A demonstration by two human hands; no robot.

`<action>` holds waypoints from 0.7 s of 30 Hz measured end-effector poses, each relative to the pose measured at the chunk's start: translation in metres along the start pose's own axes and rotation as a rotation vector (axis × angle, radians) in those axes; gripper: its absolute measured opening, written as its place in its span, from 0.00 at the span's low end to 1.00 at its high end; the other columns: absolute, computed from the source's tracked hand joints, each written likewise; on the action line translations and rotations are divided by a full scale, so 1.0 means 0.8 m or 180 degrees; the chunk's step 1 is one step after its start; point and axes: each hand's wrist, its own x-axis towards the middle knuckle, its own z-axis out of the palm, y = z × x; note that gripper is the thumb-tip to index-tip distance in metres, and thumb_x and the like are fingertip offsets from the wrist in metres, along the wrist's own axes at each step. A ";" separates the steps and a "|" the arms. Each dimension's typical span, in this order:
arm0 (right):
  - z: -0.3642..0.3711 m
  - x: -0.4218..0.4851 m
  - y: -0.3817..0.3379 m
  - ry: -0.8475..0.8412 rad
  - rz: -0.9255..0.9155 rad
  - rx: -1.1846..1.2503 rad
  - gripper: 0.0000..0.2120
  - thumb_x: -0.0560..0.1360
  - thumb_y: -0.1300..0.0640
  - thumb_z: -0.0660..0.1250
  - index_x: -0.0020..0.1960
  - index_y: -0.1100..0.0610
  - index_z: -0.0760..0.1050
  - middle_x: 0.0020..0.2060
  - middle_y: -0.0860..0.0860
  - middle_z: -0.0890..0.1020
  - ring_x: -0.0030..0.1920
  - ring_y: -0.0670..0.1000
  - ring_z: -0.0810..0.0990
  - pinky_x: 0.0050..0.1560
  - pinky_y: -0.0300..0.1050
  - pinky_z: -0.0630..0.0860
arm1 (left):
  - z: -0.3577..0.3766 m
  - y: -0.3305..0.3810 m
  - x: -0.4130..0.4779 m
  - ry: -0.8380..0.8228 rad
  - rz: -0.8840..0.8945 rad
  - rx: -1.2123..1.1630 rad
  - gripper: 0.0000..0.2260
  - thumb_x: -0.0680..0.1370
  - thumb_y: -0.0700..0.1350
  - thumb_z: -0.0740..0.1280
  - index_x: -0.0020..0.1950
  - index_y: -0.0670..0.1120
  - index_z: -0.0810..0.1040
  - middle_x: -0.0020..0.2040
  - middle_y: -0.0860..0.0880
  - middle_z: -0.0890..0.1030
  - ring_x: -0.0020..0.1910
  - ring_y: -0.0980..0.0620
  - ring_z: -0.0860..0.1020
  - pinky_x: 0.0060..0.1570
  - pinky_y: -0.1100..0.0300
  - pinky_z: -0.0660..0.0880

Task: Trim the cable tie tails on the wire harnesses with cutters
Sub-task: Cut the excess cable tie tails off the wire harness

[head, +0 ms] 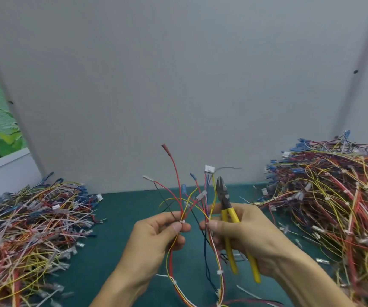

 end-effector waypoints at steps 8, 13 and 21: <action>0.000 0.001 -0.001 0.0137 -0.0099 -0.0111 0.09 0.72 0.69 0.71 0.49 0.63 0.75 0.42 0.65 0.84 0.29 0.51 0.75 0.35 0.49 0.75 | -0.002 0.000 0.001 0.0001 0.0118 0.0131 0.09 0.77 0.33 0.65 0.49 0.44 0.82 0.41 0.43 0.85 0.31 0.53 0.78 0.36 0.62 0.79; -0.001 0.001 -0.003 0.0204 -0.0097 -0.0102 0.09 0.71 0.69 0.73 0.48 0.63 0.75 0.44 0.70 0.80 0.29 0.51 0.76 0.34 0.48 0.75 | -0.004 -0.001 0.002 0.0025 0.0197 0.0234 0.08 0.77 0.33 0.65 0.50 0.44 0.80 0.41 0.44 0.85 0.31 0.53 0.79 0.36 0.62 0.79; -0.019 0.011 -0.004 0.0562 0.0157 0.0674 0.06 0.71 0.70 0.70 0.45 0.63 0.76 0.38 0.64 0.83 0.27 0.53 0.76 0.32 0.47 0.77 | -0.019 -0.009 0.012 0.0467 0.0362 0.0521 0.07 0.78 0.34 0.63 0.45 0.43 0.67 0.41 0.47 0.86 0.34 0.45 0.84 0.33 0.56 0.77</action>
